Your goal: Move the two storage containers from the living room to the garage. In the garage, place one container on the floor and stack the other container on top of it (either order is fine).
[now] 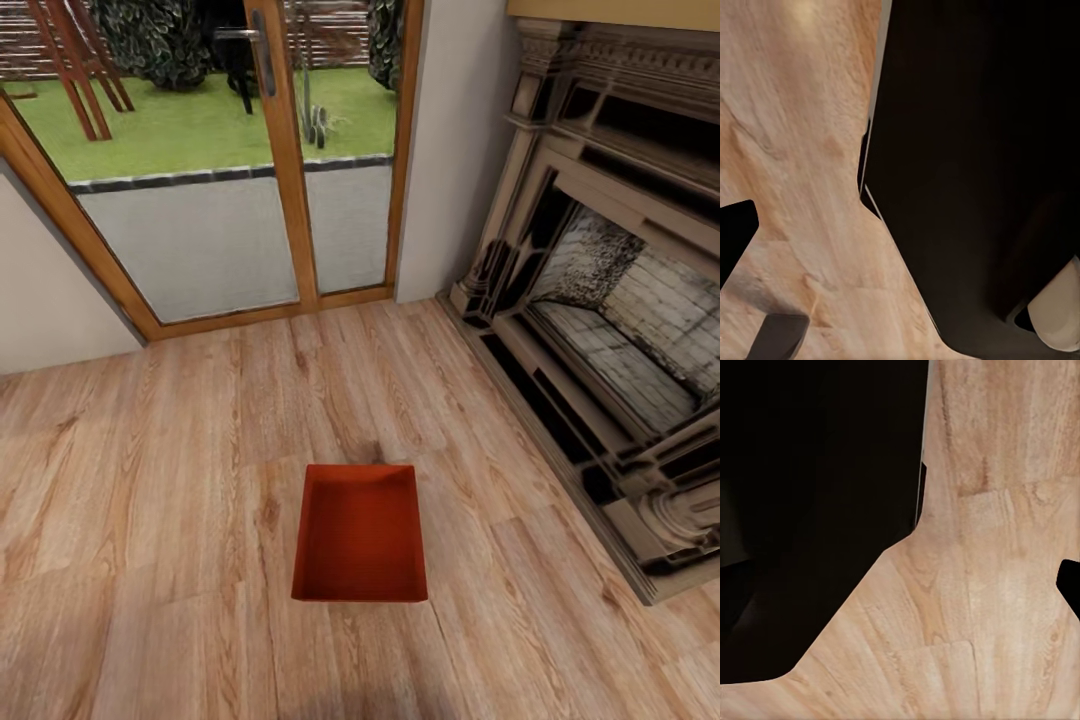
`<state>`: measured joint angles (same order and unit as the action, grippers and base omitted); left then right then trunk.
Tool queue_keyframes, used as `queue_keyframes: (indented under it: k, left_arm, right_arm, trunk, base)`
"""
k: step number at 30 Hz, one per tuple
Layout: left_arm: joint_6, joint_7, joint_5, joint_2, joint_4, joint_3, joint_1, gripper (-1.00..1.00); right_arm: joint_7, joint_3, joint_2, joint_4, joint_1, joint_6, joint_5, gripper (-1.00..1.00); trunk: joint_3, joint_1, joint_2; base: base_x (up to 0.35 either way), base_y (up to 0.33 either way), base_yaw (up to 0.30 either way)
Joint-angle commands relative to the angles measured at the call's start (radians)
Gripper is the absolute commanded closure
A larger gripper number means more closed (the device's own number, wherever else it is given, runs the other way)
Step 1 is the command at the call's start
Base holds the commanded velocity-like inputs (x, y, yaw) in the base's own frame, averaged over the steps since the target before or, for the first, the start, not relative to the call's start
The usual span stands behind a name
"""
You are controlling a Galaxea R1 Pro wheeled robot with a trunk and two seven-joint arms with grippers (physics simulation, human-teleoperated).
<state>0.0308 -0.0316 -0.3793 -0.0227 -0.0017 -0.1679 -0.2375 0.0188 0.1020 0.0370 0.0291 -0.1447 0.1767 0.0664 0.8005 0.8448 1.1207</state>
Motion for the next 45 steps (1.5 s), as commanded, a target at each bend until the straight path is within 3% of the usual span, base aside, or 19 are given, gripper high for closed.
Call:
queue_keyframes:
  k: [1,28,30,32,33,38,40,43,45]
  left_arm:
    - [0.002,-0.003,-0.007,0.000,0.000,-0.009,0.000,-1.00]
    - [0.001,-0.004,-0.006,-0.001,-0.001,-0.009,0.000,-1.00]
    - [0.002,-0.013,-0.005,-0.015,-0.016,-0.010,0.000,-1.00]
    - [-0.004,-0.016,-0.005,-0.037,-0.115,-0.010,0.001,-1.00]
    - [-0.017,-0.016,-0.006,-0.107,-0.346,-0.009,-0.002,-1.00]
    - [-0.091,-0.018,-0.008,-0.179,-0.492,-0.007,-0.009,-1.00]
    - [-0.156,-0.018,-0.008,-0.213,-0.531,-0.005,-0.013,-1.00]
    - [-0.210,-0.018,-0.009,-0.240,-0.547,0.013,-0.018,-1.00]
    - [-0.265,-0.018,-0.008,-0.252,-0.558,0.046,-0.061,-1.00]
  right_arm:
    - [0.002,0.008,0.000,0.003,-0.001,0.006,0.007,-1.00]
    - [0.003,0.008,-0.002,0.003,-0.001,0.002,0.011,-1.00]
    - [0.003,0.003,0.001,-0.001,-0.001,-0.007,0.006,-1.00]
    - [0.002,0.003,0.003,-0.029,0.000,-0.011,0.004,-1.00]
    - [0.013,-0.001,0.006,-0.266,0.000,-0.113,0.010,-1.00]
    - [0.044,-0.040,0.008,-0.411,-0.018,-0.241,0.011,-1.00]
    - [0.068,-0.076,0.018,-0.428,-0.089,-0.266,0.011,-1.00]
    - [0.101,-0.102,0.045,-0.416,-0.182,-0.277,0.011,-1.00]
    - [0.144,-0.115,0.070,-0.380,-0.312,-0.272,0.011,-1.00]
  trunk:
    - [0.001,0.000,0.000]
    - [0.001,0.000,0.000]
    - [0.001,0.000,0.000]
    - [0.001,0.000,0.000]
    - [0.001,0.000,0.000]
    - [0.001,0.000,0.000]
    - [0.001,0.000,0.000]
    - [0.001,0.000,0.000]
    - [0.001,0.000,0.000]
  base:
    - [0.000,0.036,0.000]
    - [0.000,0.003,0.000]
    - [0.000,0.000,0.000]
    - [0.000,0.000,0.000]
    - [0.000,0.000,0.000]
    - [0.000,0.000,0.000]
    - [0.000,0.000,0.000]
    - [0.000,0.000,0.000]
    - [0.000,0.000,0.000]
